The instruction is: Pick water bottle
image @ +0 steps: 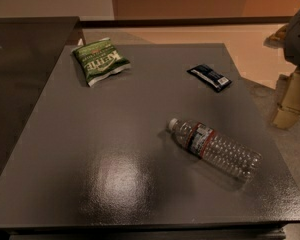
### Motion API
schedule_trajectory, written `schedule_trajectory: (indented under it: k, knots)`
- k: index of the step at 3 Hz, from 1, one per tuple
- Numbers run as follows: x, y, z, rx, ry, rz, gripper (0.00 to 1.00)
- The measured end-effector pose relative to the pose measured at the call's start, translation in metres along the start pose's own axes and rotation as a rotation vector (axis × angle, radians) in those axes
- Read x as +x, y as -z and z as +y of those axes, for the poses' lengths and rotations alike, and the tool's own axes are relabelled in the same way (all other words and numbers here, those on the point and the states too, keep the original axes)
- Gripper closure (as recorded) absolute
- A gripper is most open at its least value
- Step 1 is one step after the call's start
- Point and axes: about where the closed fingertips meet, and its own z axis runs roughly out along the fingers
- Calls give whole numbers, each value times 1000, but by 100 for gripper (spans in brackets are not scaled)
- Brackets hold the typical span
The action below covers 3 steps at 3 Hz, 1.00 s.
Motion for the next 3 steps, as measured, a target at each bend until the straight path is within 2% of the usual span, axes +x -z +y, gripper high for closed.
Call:
schedule_trajectory:
  k: [1, 3]
  knots:
    - [-2, 1, 1, 0, 3, 3, 0]
    - [-33, -25, 40, -56, 31, 14, 0]
